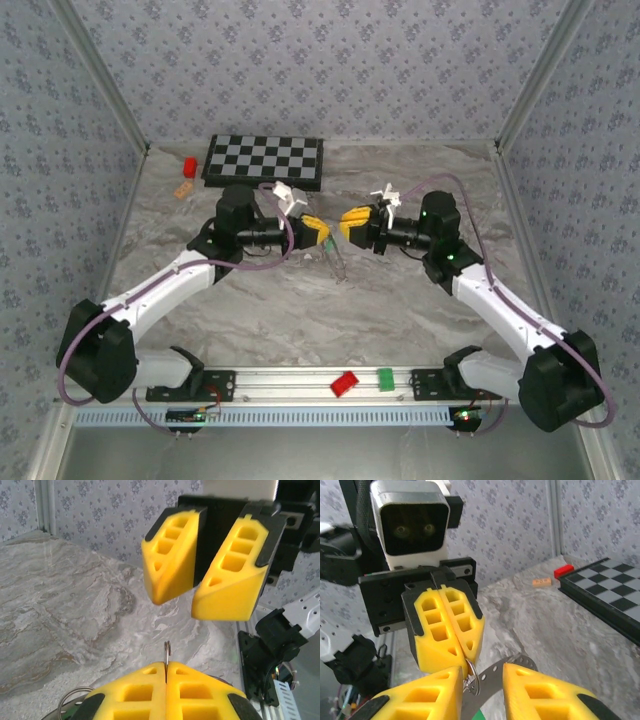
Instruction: Put the keys on the keyring
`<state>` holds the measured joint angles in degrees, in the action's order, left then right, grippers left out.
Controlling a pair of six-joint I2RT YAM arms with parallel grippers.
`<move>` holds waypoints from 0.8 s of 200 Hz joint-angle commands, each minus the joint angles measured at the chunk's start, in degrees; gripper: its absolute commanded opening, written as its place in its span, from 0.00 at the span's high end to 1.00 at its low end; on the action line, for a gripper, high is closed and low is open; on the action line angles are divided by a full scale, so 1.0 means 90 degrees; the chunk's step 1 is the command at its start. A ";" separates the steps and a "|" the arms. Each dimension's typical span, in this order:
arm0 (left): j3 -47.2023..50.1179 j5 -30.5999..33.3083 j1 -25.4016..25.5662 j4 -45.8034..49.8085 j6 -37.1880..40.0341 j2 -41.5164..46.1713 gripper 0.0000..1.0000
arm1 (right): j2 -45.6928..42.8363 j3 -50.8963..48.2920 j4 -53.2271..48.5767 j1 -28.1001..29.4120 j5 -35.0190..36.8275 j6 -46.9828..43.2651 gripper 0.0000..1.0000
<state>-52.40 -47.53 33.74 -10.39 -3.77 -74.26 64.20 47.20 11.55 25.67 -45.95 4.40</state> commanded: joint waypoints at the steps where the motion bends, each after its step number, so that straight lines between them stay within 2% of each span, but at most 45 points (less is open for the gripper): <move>1: -0.0396 -0.0064 -0.0047 0.0731 0.0750 0.0132 1.00 | -0.0041 0.0497 -0.1517 0.0196 0.0460 -0.1017 0.73; 35: -0.0601 -0.0165 -0.0060 0.1325 0.1153 0.0048 1.00 | 0.0298 0.1274 -0.2958 0.0443 0.0769 -0.1811 0.73; 62: -0.0631 -0.0225 -0.0092 0.1537 0.1353 0.0041 1.00 | 0.0496 0.1587 -0.3455 0.0521 0.0718 -0.2163 0.71; 160: -0.0704 -0.0461 -0.0174 0.1829 0.1553 -0.0049 1.00 | 0.1068 0.1942 -0.3758 0.0770 0.0853 -0.2657 0.71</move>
<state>-55.79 -48.90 32.51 5.96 8.60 -74.37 72.97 62.63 -21.04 31.97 -39.13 -17.67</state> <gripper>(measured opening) 0.045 0.290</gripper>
